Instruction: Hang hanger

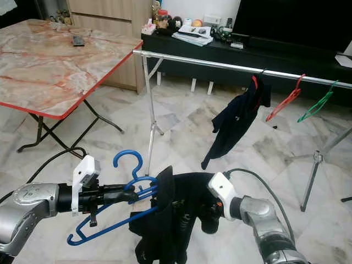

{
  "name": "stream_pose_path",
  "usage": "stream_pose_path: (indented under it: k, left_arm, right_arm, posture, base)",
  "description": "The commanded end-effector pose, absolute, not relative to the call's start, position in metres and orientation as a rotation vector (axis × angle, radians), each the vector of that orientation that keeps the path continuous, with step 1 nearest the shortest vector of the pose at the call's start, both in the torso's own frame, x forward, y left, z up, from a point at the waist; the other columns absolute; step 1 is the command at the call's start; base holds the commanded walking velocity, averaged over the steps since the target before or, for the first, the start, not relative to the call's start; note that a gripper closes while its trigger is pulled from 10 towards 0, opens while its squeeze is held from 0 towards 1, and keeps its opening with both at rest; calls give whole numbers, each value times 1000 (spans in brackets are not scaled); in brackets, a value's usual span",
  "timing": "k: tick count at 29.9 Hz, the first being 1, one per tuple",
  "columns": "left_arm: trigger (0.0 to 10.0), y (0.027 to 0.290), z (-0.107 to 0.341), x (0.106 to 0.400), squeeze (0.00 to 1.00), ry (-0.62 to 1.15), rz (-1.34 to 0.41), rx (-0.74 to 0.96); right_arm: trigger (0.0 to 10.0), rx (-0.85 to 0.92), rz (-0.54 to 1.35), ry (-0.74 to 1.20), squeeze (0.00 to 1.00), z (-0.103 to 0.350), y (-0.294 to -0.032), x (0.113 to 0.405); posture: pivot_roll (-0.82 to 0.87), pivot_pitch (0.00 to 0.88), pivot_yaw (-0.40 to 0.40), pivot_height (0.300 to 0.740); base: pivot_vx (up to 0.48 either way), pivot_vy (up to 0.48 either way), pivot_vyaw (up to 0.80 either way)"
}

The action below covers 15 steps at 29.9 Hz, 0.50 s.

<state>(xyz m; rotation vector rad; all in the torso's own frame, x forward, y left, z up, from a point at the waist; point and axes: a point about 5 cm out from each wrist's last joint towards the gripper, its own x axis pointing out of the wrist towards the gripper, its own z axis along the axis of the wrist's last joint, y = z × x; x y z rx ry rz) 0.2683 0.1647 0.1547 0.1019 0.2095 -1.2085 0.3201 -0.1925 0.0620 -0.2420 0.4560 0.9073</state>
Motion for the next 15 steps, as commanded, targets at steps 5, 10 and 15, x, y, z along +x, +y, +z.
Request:
stream_pose_path:
  k: [5,10,15]
  left_arm:
    - [0,154,171,269,0,127,-1264,94]
    - [0,153,171,269,0,123,-1263,91]
    - [0,152,171,269,0,120,-1263,87]
  right_arm:
    - [0,-211,908,446,0,62,-190,320]
    - [0,-197,911,430,0,63,-187,321]
    - [0,-192,909,409,0,66,-185,323]
  posture:
    - [96,85,-66,740]
    - [95,85,-66,740]
    - [94,86,-68,740]
  base:
    - [0,0,0]
    - [0,0,0]
    - [0,0,0]
